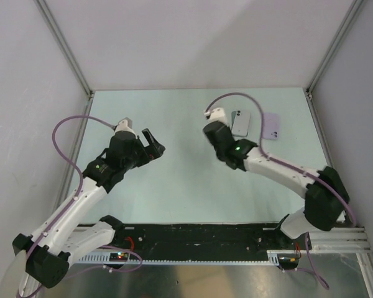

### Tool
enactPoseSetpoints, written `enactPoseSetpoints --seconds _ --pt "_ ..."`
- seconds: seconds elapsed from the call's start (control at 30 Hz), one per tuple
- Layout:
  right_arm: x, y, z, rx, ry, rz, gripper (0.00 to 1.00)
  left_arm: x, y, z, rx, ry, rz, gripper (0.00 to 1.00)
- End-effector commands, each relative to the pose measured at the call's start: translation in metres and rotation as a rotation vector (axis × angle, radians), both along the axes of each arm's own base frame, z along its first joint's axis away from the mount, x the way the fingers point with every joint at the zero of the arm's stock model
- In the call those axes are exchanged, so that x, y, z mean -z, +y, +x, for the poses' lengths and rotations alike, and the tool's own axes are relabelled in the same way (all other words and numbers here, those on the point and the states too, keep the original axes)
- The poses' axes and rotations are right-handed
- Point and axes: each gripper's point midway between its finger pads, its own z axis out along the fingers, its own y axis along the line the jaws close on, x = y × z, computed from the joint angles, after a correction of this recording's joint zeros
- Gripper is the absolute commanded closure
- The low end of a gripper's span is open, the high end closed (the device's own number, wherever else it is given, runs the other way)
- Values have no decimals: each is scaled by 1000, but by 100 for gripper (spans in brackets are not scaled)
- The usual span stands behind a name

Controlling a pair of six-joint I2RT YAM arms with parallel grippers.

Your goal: Put the phone into the phone case

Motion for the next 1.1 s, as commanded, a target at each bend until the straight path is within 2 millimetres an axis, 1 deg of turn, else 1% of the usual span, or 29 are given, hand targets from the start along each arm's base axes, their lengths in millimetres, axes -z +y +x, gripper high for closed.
enactPoseSetpoints --seconds 0.0,0.13,0.2,0.27,0.33,0.4,0.47,0.5,0.57,0.6,0.7,0.77,0.83,0.9,0.97,1.0,1.03,1.07 --pt "4 -24 -13 140 -81 -398 100 -11 12 6 -78 -28 -28 2" --pt "28 13 -31 40 -76 -466 100 -4 18 6 -103 -14 -21 2" --pt "42 31 -41 -11 -61 -490 97 0 20 6 -110 -6 -17 2" --pt "59 47 -50 -59 -29 -496 89 3 23 6 -116 1 -12 2" --pt "74 59 -59 -102 10 -483 77 6 25 7 -121 6 -7 2" --pt "85 68 -67 -136 52 -445 62 8 26 7 -124 10 -3 2" --pt "93 74 -73 -164 97 -404 44 10 27 7 -126 14 -1 2" --pt "95 77 -76 -177 114 -384 35 11 27 7 -128 16 1 2" --pt "97 81 -81 -201 148 -347 23 14 28 7 -130 22 5 2" --pt "96 83 -84 -217 167 -322 20 15 28 7 -129 25 7 2" --pt "83 90 -92 -274 229 -196 13 18 27 6 -124 35 7 2" --pt "70 90 -93 -296 261 -104 10 19 27 6 -122 38 7 2" --pt "53 82 -86 -270 266 -16 8 20 27 6 -119 40 8 2" --pt "38 63 -65 -177 260 75 4 20 26 6 -115 41 8 2" --pt "32 32 -31 -28 268 161 2 19 26 6 -110 39 10 2" --pt "34 14 -13 51 270 189 2 20 26 6 -108 41 11 2" --pt "33 0 5 115 257 217 2 19 25 6 -105 39 10 2" --pt "39 -15 24 180 257 225 1 19 24 6 -100 38 8 2"
